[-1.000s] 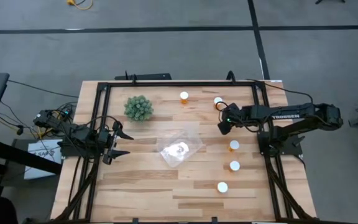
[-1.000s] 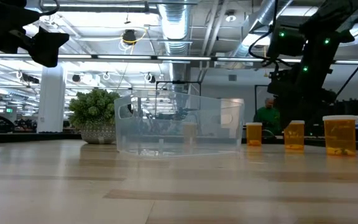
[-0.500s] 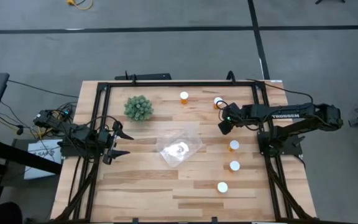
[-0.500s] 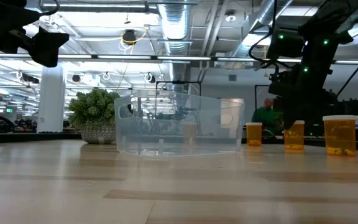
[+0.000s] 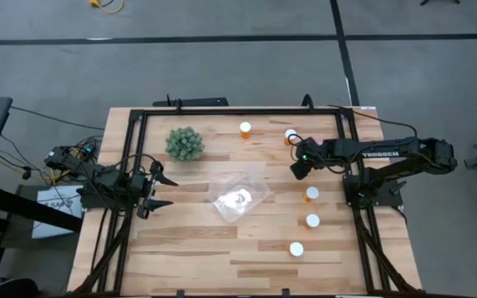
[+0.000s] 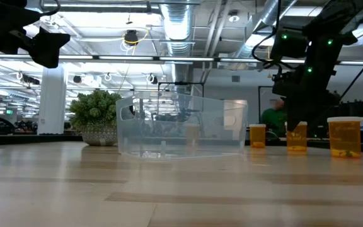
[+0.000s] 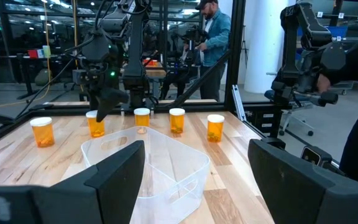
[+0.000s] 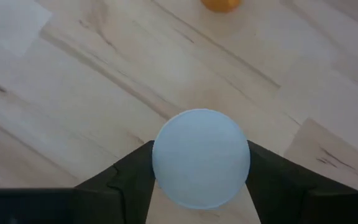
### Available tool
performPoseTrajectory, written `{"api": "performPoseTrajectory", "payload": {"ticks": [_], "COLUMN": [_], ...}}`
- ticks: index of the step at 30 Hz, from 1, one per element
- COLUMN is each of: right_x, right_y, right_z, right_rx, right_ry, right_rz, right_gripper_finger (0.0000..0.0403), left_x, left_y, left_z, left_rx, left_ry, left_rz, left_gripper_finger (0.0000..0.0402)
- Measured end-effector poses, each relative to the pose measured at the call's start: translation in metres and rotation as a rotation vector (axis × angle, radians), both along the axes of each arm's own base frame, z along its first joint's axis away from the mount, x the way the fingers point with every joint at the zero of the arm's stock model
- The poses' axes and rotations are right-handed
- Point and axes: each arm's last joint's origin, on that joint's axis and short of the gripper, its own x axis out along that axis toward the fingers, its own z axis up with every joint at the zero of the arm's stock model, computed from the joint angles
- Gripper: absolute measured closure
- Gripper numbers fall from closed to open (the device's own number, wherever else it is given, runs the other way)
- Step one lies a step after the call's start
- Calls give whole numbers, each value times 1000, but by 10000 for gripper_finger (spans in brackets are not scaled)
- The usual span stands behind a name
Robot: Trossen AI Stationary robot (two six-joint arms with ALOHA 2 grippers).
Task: Pick and place pill bottles into a basket
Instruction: Put the orange medicine bottle into the transparent bin
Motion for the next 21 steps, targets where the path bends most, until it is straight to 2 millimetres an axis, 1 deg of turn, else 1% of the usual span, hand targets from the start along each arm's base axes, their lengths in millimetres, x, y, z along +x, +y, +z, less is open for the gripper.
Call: {"api": "performPoseTrajectory", "payload": {"ticks": [5,9,13,18,21], "right_x": [6,18,37,57,65], "right_y": [0,0,3,10,13], "right_z": [6,19,41,76,96], "right_rx": [10,23,40,-3,-43], "right_ry": [-49,-145,-304,-492,-568], "right_rz": [22,77,173,280,329], "right_gripper_finger": [210,205,190,209,211], "left_x": [0,0,0,0,0], "left_y": [0,0,0,0,0], "left_z": [0,0,0,0,0], "left_rx": [0,0,0,0,0], "left_ry": [0,0,0,0,0], "left_rz": [0,0,0,0,0], "left_gripper_finger": [125,125,125,125,125]}}
